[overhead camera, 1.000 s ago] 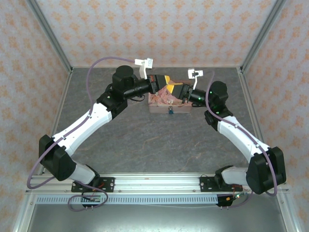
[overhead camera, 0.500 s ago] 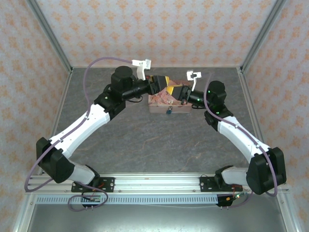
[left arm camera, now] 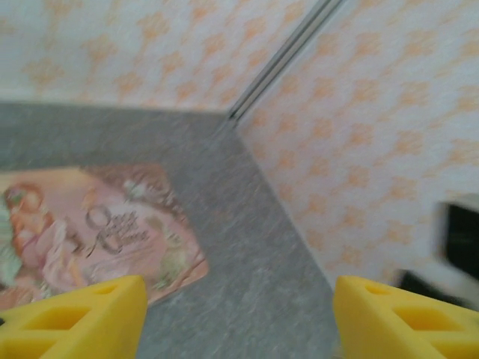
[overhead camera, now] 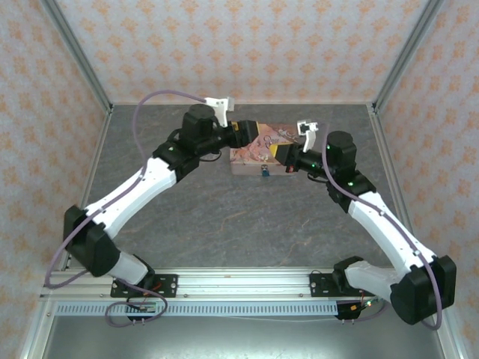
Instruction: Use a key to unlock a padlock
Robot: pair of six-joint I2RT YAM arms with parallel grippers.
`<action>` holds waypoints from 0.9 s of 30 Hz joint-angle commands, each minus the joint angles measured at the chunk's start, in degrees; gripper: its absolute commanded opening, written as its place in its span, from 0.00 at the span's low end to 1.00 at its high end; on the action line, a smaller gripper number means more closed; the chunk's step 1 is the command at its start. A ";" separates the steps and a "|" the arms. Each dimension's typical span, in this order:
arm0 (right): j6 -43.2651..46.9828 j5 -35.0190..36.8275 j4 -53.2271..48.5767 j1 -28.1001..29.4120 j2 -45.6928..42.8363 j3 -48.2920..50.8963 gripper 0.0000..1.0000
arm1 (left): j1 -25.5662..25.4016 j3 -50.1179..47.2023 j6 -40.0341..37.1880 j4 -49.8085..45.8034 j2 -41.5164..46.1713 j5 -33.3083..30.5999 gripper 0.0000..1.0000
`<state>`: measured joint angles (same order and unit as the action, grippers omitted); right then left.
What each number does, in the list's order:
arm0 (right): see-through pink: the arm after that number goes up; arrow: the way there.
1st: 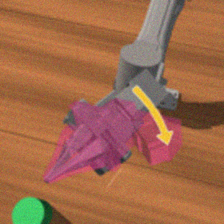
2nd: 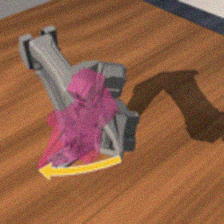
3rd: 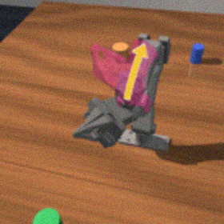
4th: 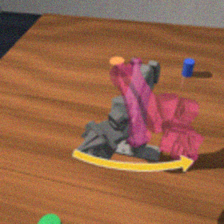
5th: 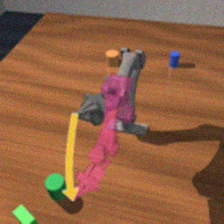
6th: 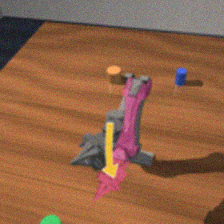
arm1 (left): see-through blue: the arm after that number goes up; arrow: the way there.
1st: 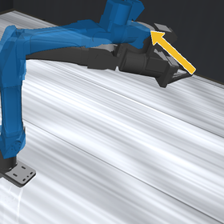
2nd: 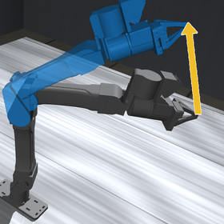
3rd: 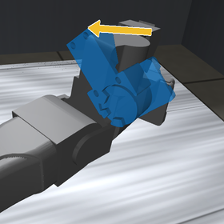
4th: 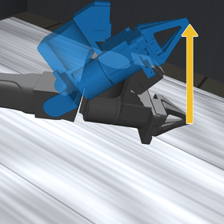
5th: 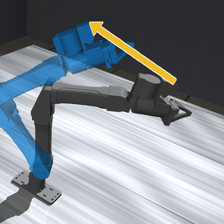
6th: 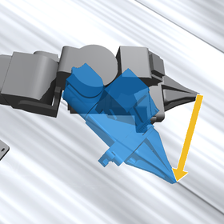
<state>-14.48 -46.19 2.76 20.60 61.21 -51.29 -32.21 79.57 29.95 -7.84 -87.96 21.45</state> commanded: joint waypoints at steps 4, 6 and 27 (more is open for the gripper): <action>-3.46 -0.13 -3.66 0.29 -5.84 -1.02 0.00 | 0.39 15.43 -2.05 -13.05 -16.46 -0.63 0.61; -5.18 -0.91 -4.18 0.30 -6.94 -2.02 0.00 | 0.23 20.24 -2.29 -14.26 -21.00 1.36 0.59; -2.68 7.43 -13.97 0.31 -12.30 -4.96 0.00 | -4.44 45.68 -2.79 -24.28 -47.83 12.56 0.52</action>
<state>-18.09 -40.58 -10.72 20.60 48.90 -55.20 -36.38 124.68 28.56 -29.26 -135.68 32.73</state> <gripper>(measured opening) 0.040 0.521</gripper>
